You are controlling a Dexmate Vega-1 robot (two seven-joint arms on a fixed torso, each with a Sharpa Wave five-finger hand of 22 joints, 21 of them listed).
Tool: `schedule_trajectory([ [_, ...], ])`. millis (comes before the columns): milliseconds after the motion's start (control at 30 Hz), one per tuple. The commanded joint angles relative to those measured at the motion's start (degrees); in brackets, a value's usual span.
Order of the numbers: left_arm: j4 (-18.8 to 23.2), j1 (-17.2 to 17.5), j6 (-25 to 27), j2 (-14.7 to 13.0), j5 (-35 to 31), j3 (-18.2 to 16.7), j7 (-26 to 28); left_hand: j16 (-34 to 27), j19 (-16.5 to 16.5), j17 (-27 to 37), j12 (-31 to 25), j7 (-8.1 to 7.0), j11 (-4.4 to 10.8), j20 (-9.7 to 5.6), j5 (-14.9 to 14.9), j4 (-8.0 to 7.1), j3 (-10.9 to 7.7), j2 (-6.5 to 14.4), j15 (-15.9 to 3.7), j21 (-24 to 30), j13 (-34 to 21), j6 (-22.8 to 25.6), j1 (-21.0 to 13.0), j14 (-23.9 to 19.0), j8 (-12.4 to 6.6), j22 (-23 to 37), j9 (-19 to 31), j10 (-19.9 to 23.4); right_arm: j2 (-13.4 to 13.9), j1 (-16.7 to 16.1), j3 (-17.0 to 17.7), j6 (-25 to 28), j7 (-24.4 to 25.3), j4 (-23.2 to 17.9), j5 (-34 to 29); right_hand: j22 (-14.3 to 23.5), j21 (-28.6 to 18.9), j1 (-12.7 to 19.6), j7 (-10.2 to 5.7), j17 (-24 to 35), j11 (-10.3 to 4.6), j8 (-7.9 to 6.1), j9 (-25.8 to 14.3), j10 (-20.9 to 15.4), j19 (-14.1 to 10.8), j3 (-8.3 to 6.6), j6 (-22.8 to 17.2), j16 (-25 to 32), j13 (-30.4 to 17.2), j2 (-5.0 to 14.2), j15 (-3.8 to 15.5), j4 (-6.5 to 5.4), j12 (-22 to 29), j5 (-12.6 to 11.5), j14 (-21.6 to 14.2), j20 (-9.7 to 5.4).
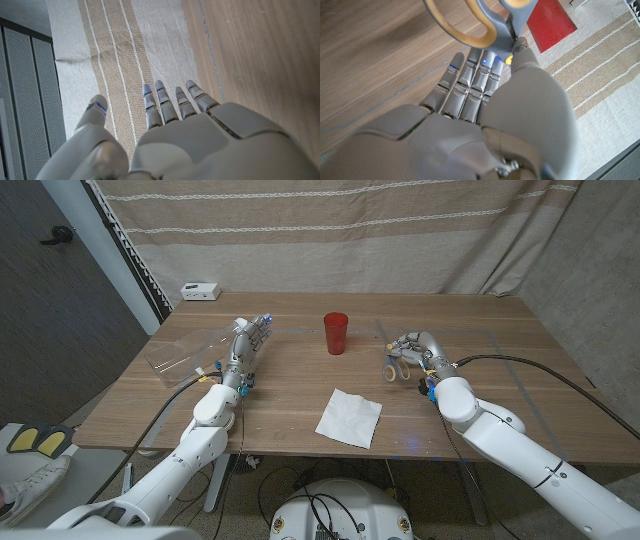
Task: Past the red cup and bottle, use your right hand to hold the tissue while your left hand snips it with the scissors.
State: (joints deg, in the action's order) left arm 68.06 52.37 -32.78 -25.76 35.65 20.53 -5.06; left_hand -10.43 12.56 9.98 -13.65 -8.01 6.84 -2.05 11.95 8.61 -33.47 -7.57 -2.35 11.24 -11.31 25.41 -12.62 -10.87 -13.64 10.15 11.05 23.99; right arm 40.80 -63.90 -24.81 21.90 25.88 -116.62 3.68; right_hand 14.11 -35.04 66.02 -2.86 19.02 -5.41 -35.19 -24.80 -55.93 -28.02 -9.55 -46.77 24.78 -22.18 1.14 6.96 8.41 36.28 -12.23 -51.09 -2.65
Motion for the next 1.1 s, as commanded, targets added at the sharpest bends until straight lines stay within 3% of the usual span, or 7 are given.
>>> schedule_trajectory([
  [33, -0.73, -0.55, -0.75, 0.05, 0.7, 0.49, -2.63, -0.46, -0.14, 0.2, -0.13, -0.01, -0.11, -6.0, 0.3, 0.07, 0.13, -0.48, -7.06, 0.08, -0.16, 0.7, -0.46, -0.63, -0.28, 0.07, 0.21, 0.63, -0.04, 0.52, -0.02, -0.82, 0.43, 0.61, 1.92, 0.04, -0.6, 7.86, -0.17, 0.31, -4.18, -0.36, 0.01, -4.97, 0.07, -0.32, -0.32, -0.25, -0.08, 7.06, 6.88, -0.1, 0.12, -0.08, -0.6, -1.91],
  [233, -0.91, -0.73, -1.22, 0.11, 0.97, 0.46, -3.43, -0.51, -0.1, 0.2, -0.19, 0.0, 0.13, -5.96, 0.34, 0.08, 0.18, -0.54, -7.15, 0.09, -0.16, 0.93, -0.46, -0.88, -0.23, 0.07, 0.2, 1.0, -0.79, 0.82, 0.97, -1.41, 0.2, 1.13, 4.63, 0.01, -0.83, 7.86, 0.14, 0.37, -4.21, -0.4, 0.14, -4.95, 0.19, -0.36, -0.26, -0.31, -0.2, 7.05, 6.88, -0.12, 0.09, 0.0, -0.73, -1.95],
  [433, -1.28, -1.24, -0.88, -0.05, 1.31, 0.73, -4.77, -0.61, 0.05, 0.17, -0.72, -0.36, 1.83, -5.93, 0.44, 0.15, 0.22, -0.63, -8.08, 0.13, -0.16, 1.75, -0.59, -1.47, -0.28, 0.05, 0.19, 2.88, -0.79, 0.89, 1.24, -1.83, 0.62, 1.49, 5.49, -0.01, -1.07, 7.88, 0.18, 0.43, -4.07, -0.5, 0.14, -4.94, 0.29, -0.41, -0.16, -0.4, -0.28, 7.03, 6.87, -0.12, 0.05, 0.07, -0.77, -1.96],
  [567, -2.67, -2.07, -2.16, 0.53, 1.08, 1.03, -5.9, -0.63, 0.08, 0.16, -0.76, -0.32, 1.87, -5.94, 0.49, 0.21, 0.21, -0.68, -8.05, 0.12, -0.15, 1.9, -0.7, -1.66, -0.23, 0.04, 0.18, 3.24, -1.13, 0.66, 2.07, -2.67, 0.2, 1.7, 7.54, -0.03, -1.24, 7.87, 0.14, 0.44, -4.07, -0.54, 0.26, -5.0, 0.37, -0.43, -0.19, -0.49, -0.2, 7.02, 6.86, -0.13, -0.05, 0.11, -0.79, -1.97],
  [700, -3.89, -2.54, -4.57, 1.5, 0.59, 0.91, -5.9, -0.8, 0.19, 0.13, -0.84, -1.41, 2.4, -6.32, 0.67, 0.43, 0.12, -0.76, -8.99, 0.13, -0.13, 0.27, -1.18, -2.57, 0.64, 0.02, 0.16, 4.03, -1.25, 0.5, 3.03, -4.4, -1.05, 2.29, 10.22, -0.05, -1.36, 7.86, 0.06, 0.48, -4.06, -0.59, 0.36, -5.02, 0.57, -0.42, -0.21, -0.55, -0.16, 6.97, 6.86, -0.14, -0.13, 0.15, -0.8, -1.98],
  [900, -3.58, -3.05, -5.68, 0.11, -1.59, 1.5, -6.53, -0.7, 0.1, 0.12, -0.89, -1.78, 2.6, -6.41, 0.91, 0.6, 0.04, -0.9, -9.13, 0.05, -0.13, 1.87, -1.64, -2.8, 0.16, 0.0, 0.17, 4.74, -0.97, 0.78, 2.87, -5.36, -0.63, 2.69, 10.35, -0.07, -1.56, 7.91, -0.09, 0.55, -4.06, -0.66, 0.4, -5.02, 0.65, -0.47, -0.19, -0.6, -0.26, 6.99, 6.86, -0.13, -0.14, 0.17, -0.81, -1.83],
  [1100, -2.29, -2.68, -5.31, -0.27, -2.13, 1.8, -5.93, -0.51, -0.08, 0.13, -1.41, -1.14, 2.9, -6.43, 1.17, 0.69, 0.0, -1.05, -9.13, -0.02, -0.12, 3.72, -2.1, -2.66, -0.32, 0.0, 0.17, 6.87, -1.65, 0.76, 3.7, -6.9, -0.92, 3.34, 12.74, -0.09, -1.74, 7.94, 0.11, 0.61, -4.05, -0.72, 0.51, -5.07, 0.78, -0.48, -0.21, -0.67, -0.34, 6.95, 6.86, -0.12, -0.15, 0.21, -0.79, -1.85],
])
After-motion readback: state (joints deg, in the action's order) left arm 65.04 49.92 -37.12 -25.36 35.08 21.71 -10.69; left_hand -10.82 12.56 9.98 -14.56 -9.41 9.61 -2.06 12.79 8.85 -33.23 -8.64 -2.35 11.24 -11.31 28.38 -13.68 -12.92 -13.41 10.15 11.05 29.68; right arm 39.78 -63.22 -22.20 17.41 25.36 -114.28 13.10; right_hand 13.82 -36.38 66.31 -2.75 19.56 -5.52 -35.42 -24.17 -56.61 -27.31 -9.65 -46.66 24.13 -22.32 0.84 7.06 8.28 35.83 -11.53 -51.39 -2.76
